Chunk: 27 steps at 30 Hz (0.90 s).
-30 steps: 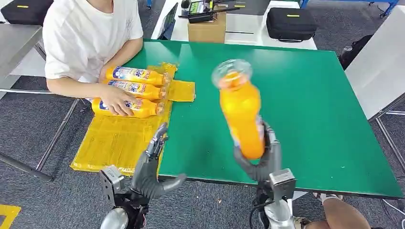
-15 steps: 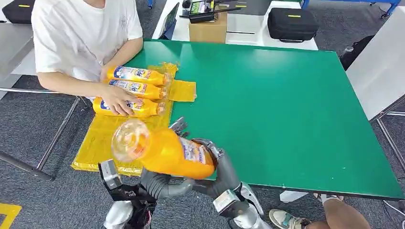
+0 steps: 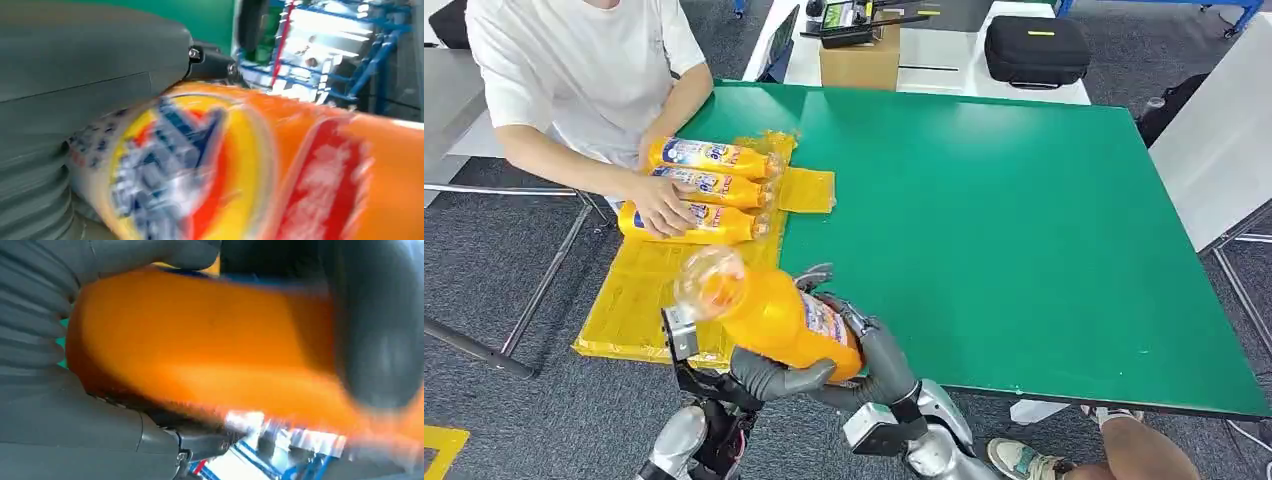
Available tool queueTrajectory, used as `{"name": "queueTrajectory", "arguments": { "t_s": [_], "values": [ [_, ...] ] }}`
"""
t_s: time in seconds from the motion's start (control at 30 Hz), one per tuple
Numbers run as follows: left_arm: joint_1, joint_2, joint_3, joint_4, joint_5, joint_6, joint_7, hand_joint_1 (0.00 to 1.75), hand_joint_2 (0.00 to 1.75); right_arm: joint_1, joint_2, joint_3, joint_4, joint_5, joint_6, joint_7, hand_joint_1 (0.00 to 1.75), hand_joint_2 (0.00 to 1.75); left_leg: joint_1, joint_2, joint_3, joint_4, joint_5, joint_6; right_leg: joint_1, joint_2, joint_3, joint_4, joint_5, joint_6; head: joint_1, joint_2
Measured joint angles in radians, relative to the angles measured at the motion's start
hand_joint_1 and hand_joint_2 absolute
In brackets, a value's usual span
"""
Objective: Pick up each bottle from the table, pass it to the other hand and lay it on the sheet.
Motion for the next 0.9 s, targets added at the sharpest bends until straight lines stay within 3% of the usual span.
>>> {"name": "queueTrajectory", "arguments": {
  "t_s": [0.13, 0.17, 0.47, 0.6, 0.7, 0.9],
  "values": [
    [0.002, 0.0, 0.011, 0.0, 0.023, 0.0, -0.008, 1.75, 1.75, 0.006, 0.011, -0.001, 0.024, 0.025, -0.043, 0.012, 0.0, 1.75, 0.0, 0.001, 0.0, 0.0, 0.0, 0.0, 0.0, 0.0, -0.001, 0.0, 0.0, 0.0, -0.001, 0.0],
    [0.004, 0.0, 0.014, 0.0, 0.028, 0.0, -0.008, 1.75, 1.75, 0.008, 0.011, -0.001, 0.026, 0.029, -0.053, 0.016, 0.0, 0.0, 0.0, 0.0, 0.0, 0.0, 0.0, 0.0, 0.0, 0.0, -0.001, 0.0, 0.0, 0.0, -0.001, 0.0],
    [0.012, -0.002, 0.032, -0.002, 0.03, 0.081, -0.02, 1.75, 1.75, 0.058, 0.027, -0.021, 0.021, 0.064, -0.152, 0.031, 0.0, 0.0, 0.0, 0.001, 0.0, 0.0, 0.0, 0.0, 0.0, 0.0, -0.001, 0.0, 0.0, 0.0, -0.001, 0.0],
    [-0.011, 0.0, 0.069, -0.003, -0.125, 0.244, -0.039, 1.75, 1.75, 0.112, 0.029, -0.042, -0.002, 0.096, -0.227, 0.039, 0.0, 0.0, 0.0, 0.0, 0.0, 0.0, 0.0, 0.0, 0.0, 0.0, 0.0, 0.0, 0.0, 0.0, 0.0, 0.0],
    [-0.044, 0.019, 0.105, 0.0, -0.477, 0.481, -0.058, 1.75, 1.75, 0.14, 0.028, -0.049, -0.025, 0.118, -0.232, 0.055, 0.0, 0.0, 0.0, 0.001, 0.0, 0.0, 0.0, 0.0, 0.0, 0.0, -0.001, 0.0, 0.0, 0.0, -0.001, 0.0],
    [-0.084, 0.036, 0.173, 0.018, -0.64, 0.493, -0.039, 1.75, 1.75, 0.151, 0.026, -0.054, -0.046, 0.129, -0.213, 0.063, 0.0, 0.0, 0.001, 0.001, 0.0, 0.0, 0.0, 0.0, 0.0, 0.0, 0.0, 0.0, 0.0, 0.0, -0.001, 0.0]
  ]
}}
